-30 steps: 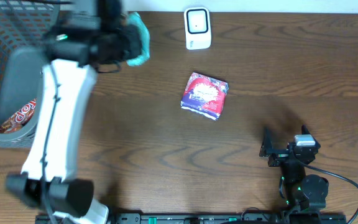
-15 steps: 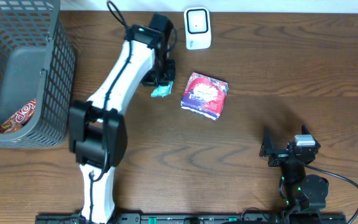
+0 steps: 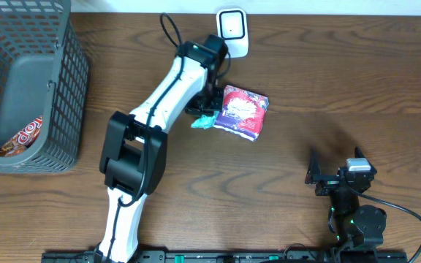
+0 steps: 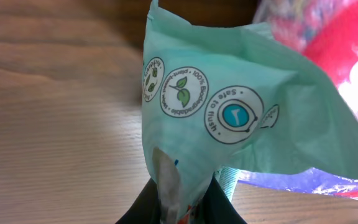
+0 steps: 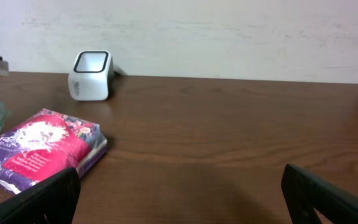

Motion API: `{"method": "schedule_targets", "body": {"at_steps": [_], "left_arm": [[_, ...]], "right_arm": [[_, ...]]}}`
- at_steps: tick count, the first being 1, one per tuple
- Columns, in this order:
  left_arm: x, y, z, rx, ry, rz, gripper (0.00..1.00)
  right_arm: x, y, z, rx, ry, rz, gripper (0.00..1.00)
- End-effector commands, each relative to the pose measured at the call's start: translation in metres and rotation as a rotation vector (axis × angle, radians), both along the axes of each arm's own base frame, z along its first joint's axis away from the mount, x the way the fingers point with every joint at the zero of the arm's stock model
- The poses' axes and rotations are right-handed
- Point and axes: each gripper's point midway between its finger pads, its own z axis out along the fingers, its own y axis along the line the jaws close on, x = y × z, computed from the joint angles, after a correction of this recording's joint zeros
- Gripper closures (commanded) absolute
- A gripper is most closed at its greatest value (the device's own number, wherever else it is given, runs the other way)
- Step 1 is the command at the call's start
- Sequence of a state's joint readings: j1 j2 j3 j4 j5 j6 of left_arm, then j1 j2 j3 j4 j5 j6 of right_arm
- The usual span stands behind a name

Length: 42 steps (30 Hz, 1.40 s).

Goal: Scan the item barcode

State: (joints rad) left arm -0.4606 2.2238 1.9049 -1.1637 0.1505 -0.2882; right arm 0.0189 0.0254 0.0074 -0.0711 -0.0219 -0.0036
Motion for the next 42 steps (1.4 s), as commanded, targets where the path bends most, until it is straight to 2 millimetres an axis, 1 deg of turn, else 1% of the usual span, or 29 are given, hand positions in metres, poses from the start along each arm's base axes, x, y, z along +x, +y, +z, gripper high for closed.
{"method": "schedule_targets", "body": {"at_steps": [1, 6, 8, 14, 19, 24, 29, 33, 36, 38, 40, 42], "left_arm": [[-0.01, 0.004, -0.018, 0.038, 0.044, 0.025, 0.93], [-0.014, 0.005, -0.024, 0.047, 0.062, 0.084, 0.93], [-0.016, 0.002, -0.024, 0.03, 0.071, 0.084, 0.92], [-0.029, -0.023, -0.02, -0.081, 0.133, 0.072, 0.93], [-0.036, -0.036, -0.016, -0.145, 0.17, 0.068, 0.93], [-0.029, -0.033, -0.017, -0.144, 0.146, 0.075, 0.93], [-0.005, -0.03, -0.019, -0.141, 0.051, 0.086, 0.93], [0.005, -0.015, -0.023, -0.038, -0.005, 0.182, 0.93], [0.006, -0.013, -0.023, -0.025, -0.011, 0.189, 0.93], [0.003, -0.012, -0.025, -0.019, 0.0, 0.195, 0.93], [-0.004, -0.012, -0.025, -0.009, 0.027, 0.216, 0.93], [-0.014, -0.018, -0.026, -0.017, 0.06, 0.21, 0.92]], "right_arm": [[0.0, -0.002, -0.001, 0.013, 0.003, -0.01, 0.01], [0.0, -0.002, -0.001, 0.014, 0.003, -0.01, 0.01], [0.0, -0.002, -0.001, 0.014, 0.003, -0.01, 0.01], [0.0, -0.002, -0.001, 0.014, 0.003, -0.01, 0.01], [0.0, -0.002, -0.001, 0.013, 0.003, -0.01, 0.01], [0.0, -0.002, -0.001, 0.013, 0.003, -0.01, 0.01], [0.0, -0.002, -0.001, 0.013, 0.003, -0.01, 0.01], [0.0, -0.002, -0.001, 0.013, 0.003, -0.01, 0.01], [0.0, -0.002, -0.001, 0.013, 0.003, -0.01, 0.01], [0.0, -0.002, -0.001, 0.014, 0.003, -0.01, 0.01], [0.0, -0.002, -0.001, 0.013, 0.003, -0.01, 0.01], [0.0, -0.002, -0.001, 0.014, 0.003, -0.01, 0.01]]}}
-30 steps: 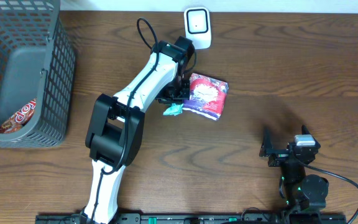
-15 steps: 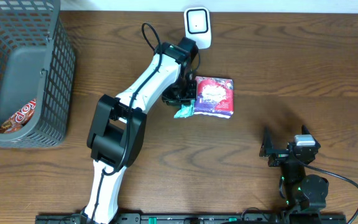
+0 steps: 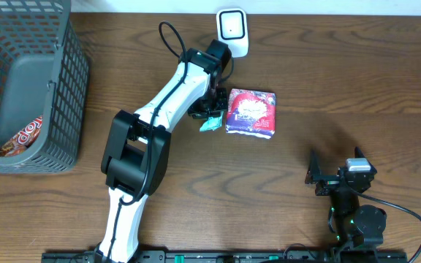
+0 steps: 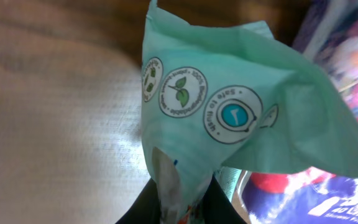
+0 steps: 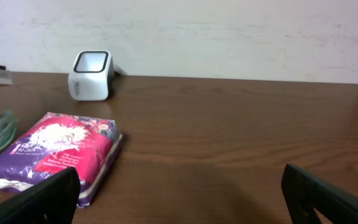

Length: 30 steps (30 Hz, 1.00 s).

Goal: Scan the item barcode

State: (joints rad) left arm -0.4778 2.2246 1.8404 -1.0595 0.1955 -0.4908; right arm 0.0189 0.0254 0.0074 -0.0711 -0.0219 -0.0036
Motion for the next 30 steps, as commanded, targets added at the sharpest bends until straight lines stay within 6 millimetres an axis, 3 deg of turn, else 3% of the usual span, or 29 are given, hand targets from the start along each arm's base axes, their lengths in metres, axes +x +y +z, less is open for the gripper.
{"method": "schedule_targets", "body": {"at_steps": [1, 9, 13, 23, 30], "left_arm": [[-0.017, -0.004, -0.01, 0.022, 0.066, 0.018, 0.93], [-0.037, -0.04, -0.009, -0.014, 0.072, -0.062, 0.92], [-0.034, -0.045, -0.009, -0.026, 0.049, -0.07, 0.93], [-0.008, -0.014, -0.012, 0.073, -0.028, -0.018, 0.92], [0.004, -0.016, -0.014, 0.072, -0.079, 0.027, 0.93]], "right_arm": [[0.0, -0.002, -0.001, 0.013, 0.003, -0.01, 0.01], [0.0, -0.002, -0.001, 0.013, 0.003, -0.01, 0.01], [0.0, -0.002, -0.001, 0.013, 0.003, -0.01, 0.01], [0.0, -0.002, -0.001, 0.014, 0.003, -0.01, 0.01], [0.0, -0.002, -0.001, 0.013, 0.003, -0.01, 0.01]]}}
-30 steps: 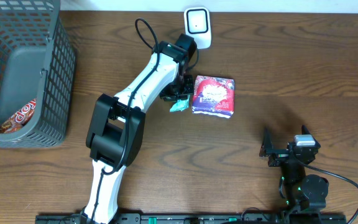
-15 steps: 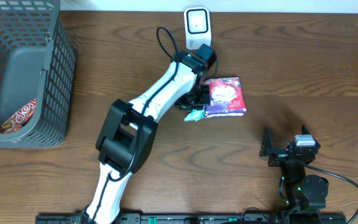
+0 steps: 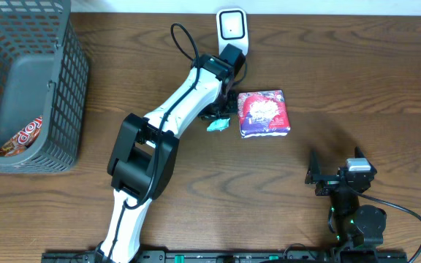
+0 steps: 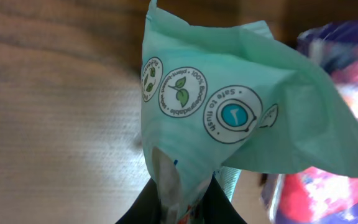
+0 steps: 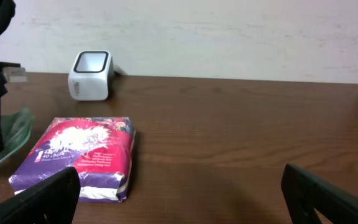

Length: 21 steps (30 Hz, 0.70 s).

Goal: Scan the item barcode

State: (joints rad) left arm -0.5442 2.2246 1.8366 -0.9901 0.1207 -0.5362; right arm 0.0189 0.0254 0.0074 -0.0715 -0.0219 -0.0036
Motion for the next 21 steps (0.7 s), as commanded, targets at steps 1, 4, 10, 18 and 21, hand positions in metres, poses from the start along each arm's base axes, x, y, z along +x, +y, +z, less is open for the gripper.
{"method": "schedule_targets", "body": {"at_steps": [1, 4, 10, 18, 21], "left_arm": [[0.001, 0.005, -0.014, 0.033, 0.001, 0.047, 0.93], [0.002, 0.004, -0.016, 0.028, -0.006, 0.047, 0.85], [0.005, 0.003, -0.015, 0.021, -0.016, 0.048, 0.57], [0.016, -0.008, 0.041, -0.066, -0.1, -0.003, 0.52], [0.025, -0.003, 0.086, -0.116, -0.189, 0.015, 0.47]], "right_arm": [[0.0, -0.002, -0.001, 0.013, 0.002, -0.01, 0.01], [0.0, -0.002, -0.001, 0.013, 0.002, -0.01, 0.01], [0.0, -0.002, -0.001, 0.013, 0.002, -0.01, 0.01], [0.0, -0.002, -0.001, 0.013, 0.002, -0.01, 0.01], [0.0, -0.002, -0.001, 0.013, 0.002, -0.01, 0.01]]}}
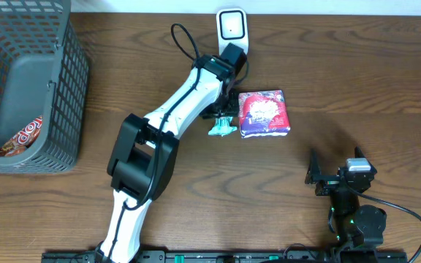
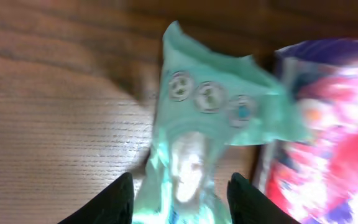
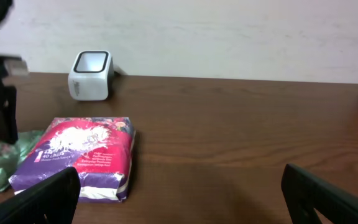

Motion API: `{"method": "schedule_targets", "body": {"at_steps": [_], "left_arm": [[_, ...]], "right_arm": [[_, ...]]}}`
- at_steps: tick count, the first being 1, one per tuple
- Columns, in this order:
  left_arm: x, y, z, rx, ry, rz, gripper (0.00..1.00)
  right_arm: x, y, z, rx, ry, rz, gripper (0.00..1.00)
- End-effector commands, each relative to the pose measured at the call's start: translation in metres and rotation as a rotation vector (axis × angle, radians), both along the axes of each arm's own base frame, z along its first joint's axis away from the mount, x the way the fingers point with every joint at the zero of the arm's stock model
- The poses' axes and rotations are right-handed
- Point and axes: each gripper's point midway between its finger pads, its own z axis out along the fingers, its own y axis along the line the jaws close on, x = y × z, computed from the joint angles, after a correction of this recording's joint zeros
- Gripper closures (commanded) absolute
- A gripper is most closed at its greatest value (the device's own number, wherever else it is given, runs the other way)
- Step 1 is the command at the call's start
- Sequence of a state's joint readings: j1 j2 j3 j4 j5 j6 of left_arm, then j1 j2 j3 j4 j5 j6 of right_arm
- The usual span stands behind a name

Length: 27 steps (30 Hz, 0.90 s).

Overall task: Scan the item barcode
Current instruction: 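Release the green pouch beside the Carefree pack and withdraw left gripper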

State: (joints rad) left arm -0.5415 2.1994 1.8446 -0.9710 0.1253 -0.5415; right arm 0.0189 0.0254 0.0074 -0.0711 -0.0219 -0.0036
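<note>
A mint-green packet [image 1: 221, 129] with round printed seals lies on the wood table, touching the left edge of a red and purple pack [image 1: 264, 113]. My left gripper [image 1: 223, 115] stands open over the packet [image 2: 210, 118], a black finger [image 2: 114, 202] on either side of it; this view is blurred. The pack [image 2: 328, 124] fills its right side. A white scanner [image 1: 232, 29] stands at the table's far edge, behind both. My right gripper [image 1: 335, 177] rests open near the front right, looking at the pack [image 3: 82, 155], the packet and the scanner [image 3: 91, 74].
A dark grey mesh basket [image 1: 77, 80] stands at the far left with a red snack wrapper [image 1: 22, 136] inside. The left arm [image 1: 174, 109] stretches diagonally from the front edge towards the scanner. A pale wall runs behind the table.
My left gripper was shut on the green packet; now its fingers are apart and the packet lies on the table against the pack's left edge. The pack and right arm have not moved.
My left gripper first held the green packet at the left edge of the tilted pack, below the scanner. At each later moment gripper and pack stood further right, the pack squared up. Now the packet lies released beside it.
</note>
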Motion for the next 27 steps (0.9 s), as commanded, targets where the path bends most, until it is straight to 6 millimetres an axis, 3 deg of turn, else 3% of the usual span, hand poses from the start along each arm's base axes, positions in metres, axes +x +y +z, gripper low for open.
{"method": "schedule_targets", "body": {"at_steps": [1, 4, 5, 6, 11, 15, 21, 27], "left_arm": [[0.02, 0.004, 0.085, -0.099, -0.176, 0.016, 0.44], [0.027, 0.022, 0.136, -0.153, -0.286, 0.052, 0.4], [0.03, 0.037, 0.164, -0.174, -0.352, 0.064, 0.39], [0.031, 0.047, 0.179, -0.183, -0.389, 0.072, 0.4], [0.034, 0.104, 0.235, -0.203, -0.517, 0.182, 0.39], [0.04, 0.162, 0.26, -0.167, -0.6, 0.289, 0.39], [0.045, 0.248, 0.265, -0.026, -0.647, 0.426, 0.39], [0.047, 0.306, 0.276, 0.012, -0.704, 0.545, 0.39]], "right_arm": [[0.0, -0.002, -0.001, 0.014, 0.003, -0.01, 0.01], [0.0, -0.002, -0.001, 0.013, 0.003, -0.01, 0.01], [0.0, -0.002, -0.001, 0.013, 0.003, -0.01, 0.01], [0.0, -0.002, -0.001, 0.014, 0.003, -0.01, 0.01], [0.0, -0.002, -0.001, 0.013, 0.003, -0.01, 0.01], [0.0, -0.002, -0.001, 0.014, 0.003, -0.01, 0.01], [0.0, -0.002, -0.001, 0.013, 0.003, -0.01, 0.01], [0.0, -0.002, -0.001, 0.014, 0.003, -0.01, 0.01]]}}
